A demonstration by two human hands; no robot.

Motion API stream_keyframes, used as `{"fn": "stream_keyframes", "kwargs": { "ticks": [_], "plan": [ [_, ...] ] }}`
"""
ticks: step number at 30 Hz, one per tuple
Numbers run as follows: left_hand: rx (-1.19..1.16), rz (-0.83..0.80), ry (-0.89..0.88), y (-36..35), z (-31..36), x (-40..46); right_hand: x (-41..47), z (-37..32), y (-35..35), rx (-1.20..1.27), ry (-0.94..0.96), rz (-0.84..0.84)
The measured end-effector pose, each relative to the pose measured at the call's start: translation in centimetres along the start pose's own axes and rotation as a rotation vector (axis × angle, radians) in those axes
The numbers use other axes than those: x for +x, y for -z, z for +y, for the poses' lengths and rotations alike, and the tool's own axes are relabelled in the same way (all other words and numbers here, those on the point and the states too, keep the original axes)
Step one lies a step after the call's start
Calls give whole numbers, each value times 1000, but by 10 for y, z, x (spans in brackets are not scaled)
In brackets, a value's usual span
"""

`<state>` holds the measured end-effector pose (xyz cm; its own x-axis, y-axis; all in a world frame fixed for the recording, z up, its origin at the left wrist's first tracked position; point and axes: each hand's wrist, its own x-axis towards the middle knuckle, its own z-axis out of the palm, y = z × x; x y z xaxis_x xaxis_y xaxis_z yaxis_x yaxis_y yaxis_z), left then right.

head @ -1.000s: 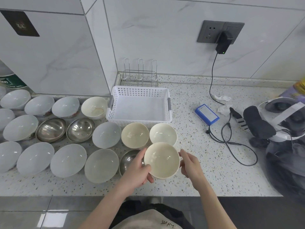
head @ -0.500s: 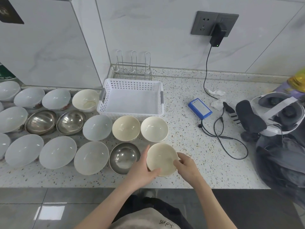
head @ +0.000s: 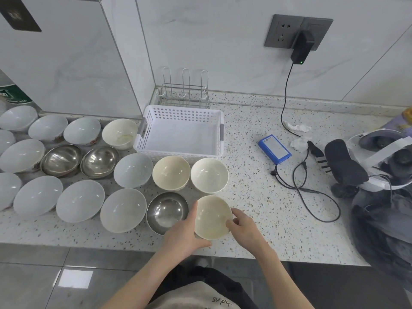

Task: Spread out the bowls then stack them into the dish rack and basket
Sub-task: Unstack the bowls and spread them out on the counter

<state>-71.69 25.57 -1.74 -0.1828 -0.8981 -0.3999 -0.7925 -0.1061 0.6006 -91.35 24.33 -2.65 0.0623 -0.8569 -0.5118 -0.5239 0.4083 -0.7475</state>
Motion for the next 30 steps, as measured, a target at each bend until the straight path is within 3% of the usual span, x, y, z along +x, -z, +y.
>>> {"fn": "stream_keyframes", "kwargs": {
  "ticks": [30],
  "plan": [
    [73,26,54,5,-1,8,8,8,1,17,-7,-86]
  ]
}}
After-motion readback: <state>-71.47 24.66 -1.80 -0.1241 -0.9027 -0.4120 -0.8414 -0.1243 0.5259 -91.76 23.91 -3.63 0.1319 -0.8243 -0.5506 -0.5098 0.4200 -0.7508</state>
